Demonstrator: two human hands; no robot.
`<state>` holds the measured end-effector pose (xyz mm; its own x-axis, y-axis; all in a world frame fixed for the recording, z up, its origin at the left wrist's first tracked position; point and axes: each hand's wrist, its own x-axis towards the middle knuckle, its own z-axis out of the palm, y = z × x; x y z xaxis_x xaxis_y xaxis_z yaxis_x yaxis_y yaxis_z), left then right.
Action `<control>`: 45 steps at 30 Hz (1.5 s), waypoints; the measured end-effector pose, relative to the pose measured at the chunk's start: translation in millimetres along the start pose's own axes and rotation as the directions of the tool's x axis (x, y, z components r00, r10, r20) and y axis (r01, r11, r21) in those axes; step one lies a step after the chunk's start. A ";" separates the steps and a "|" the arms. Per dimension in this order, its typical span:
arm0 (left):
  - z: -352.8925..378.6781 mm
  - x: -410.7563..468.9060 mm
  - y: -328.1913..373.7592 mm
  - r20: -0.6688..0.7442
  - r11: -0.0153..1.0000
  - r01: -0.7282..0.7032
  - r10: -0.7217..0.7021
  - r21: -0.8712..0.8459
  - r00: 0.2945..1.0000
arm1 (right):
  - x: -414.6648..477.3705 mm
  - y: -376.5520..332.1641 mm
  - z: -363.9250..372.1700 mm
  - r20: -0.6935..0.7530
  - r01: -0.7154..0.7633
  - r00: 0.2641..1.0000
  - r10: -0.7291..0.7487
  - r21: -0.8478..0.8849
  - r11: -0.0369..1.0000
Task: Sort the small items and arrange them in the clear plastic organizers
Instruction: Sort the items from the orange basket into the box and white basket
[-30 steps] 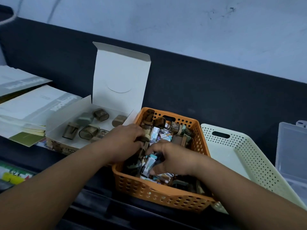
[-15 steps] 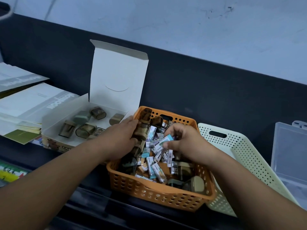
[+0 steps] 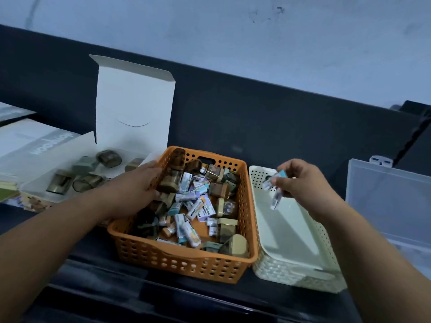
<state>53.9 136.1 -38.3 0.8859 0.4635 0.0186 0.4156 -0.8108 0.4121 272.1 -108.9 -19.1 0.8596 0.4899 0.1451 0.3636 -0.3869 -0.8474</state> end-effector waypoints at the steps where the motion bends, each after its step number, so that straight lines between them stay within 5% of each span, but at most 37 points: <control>1: 0.3 0.1 0.5 0.000 1.000 0.005 -0.005 -0.005 1.000 | -0.4 7.0 -0.2 0.011 -0.009 1.000 0.010 -0.069 0.998; 5: 1.7 1.4 -0.8 0.003 0.999 0.021 -0.021 -0.041 1.000 | -2.7 21.3 2.6 0.144 -0.023 0.988 0.062 -0.259 0.966; 10: 1.8 0.4 1.8 -0.023 0.996 0.042 -0.044 -0.084 0.999 | -2.4 -1.4 4.4 0.174 0.134 0.984 -0.025 -0.646 0.751; 15: 4.0 0.2 -2.5 -0.055 0.990 0.053 -0.061 -0.134 0.997 | -17.2 -44.7 41.5 0.362 0.404 0.902 -0.234 -0.521 0.752; 18: 2.2 0.6 -4.7 -0.041 0.992 0.039 -0.044 -0.120 0.998 | -24.0 -61.2 76.6 0.562 0.469 0.808 -0.177 -0.431 0.771; 25: -1.3 4.1 -18.6 0.037 0.982 -0.040 0.047 -0.182 0.998 | 3.9 -65.1 131.1 0.671 0.532 0.739 0.059 -0.635 0.560; 38: 9.3 13.9 -39.0 0.132 0.964 -0.031 0.068 -0.262 0.989 | 1.2 -54.3 133.5 0.613 0.548 0.787 -0.069 -0.644 0.534; 45: 6.1 11.9 -35.2 0.150 0.963 -0.026 0.068 -0.270 0.986 | -10.3 -59.9 81.3 0.260 0.335 0.939 -0.226 -0.535 0.776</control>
<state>51.1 168.0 -58.2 0.9330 0.3484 -0.0898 0.3217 -0.6960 0.6419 212.3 -27.2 -11.3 0.6314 0.7507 0.1945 0.7620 -0.5539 -0.3355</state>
